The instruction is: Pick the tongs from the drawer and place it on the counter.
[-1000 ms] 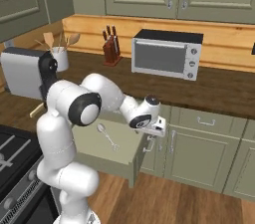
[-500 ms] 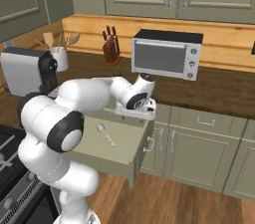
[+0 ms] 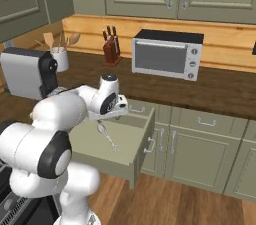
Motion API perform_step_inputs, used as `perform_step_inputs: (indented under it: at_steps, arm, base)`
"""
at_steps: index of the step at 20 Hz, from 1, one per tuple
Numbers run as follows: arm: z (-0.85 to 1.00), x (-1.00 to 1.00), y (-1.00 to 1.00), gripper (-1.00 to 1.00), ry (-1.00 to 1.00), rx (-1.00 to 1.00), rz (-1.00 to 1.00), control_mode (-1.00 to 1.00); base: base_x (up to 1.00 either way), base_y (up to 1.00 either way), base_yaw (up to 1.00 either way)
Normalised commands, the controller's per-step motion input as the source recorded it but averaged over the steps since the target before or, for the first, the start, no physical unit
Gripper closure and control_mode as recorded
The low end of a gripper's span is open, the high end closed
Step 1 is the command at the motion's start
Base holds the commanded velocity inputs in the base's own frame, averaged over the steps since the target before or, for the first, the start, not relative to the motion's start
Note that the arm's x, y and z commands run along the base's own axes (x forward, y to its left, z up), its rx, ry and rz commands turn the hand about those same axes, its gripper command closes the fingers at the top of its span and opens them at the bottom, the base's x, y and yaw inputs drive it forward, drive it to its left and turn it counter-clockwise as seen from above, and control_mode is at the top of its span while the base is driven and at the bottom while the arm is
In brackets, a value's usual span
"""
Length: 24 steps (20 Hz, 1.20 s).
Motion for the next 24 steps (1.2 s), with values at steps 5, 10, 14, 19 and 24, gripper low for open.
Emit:
perform_step_inputs:
  at_steps: [5, 10, 14, 19, 24]
  arm:
    - [-0.47, 0.1, 0.78, -1.0, 0.01, 0.0, 0.01, -1.0]
    - [-0.46, 0.6, 0.18, -1.0, 0.04, -0.01, 0.0, -1.0]
    - [-0.6, 0.39, 0.0, -1.0, 0.03, -0.04, 0.0, -1.0]
    - [-0.4, 0.29, -0.04, -1.0, -0.01, 0.0, 0.0, -1.0]
    - [-0.38, 0.39, -0.04, -1.0, 0.0, 0.0, 0.0, -1.0]
  base:
    - [0.0, 0.0, 0.0]
    - [0.0, 0.0, 0.0]
    - [0.0, 0.0, 0.0]
    - [0.0, 0.0, 0.0]
    - [0.0, 0.0, 0.0]
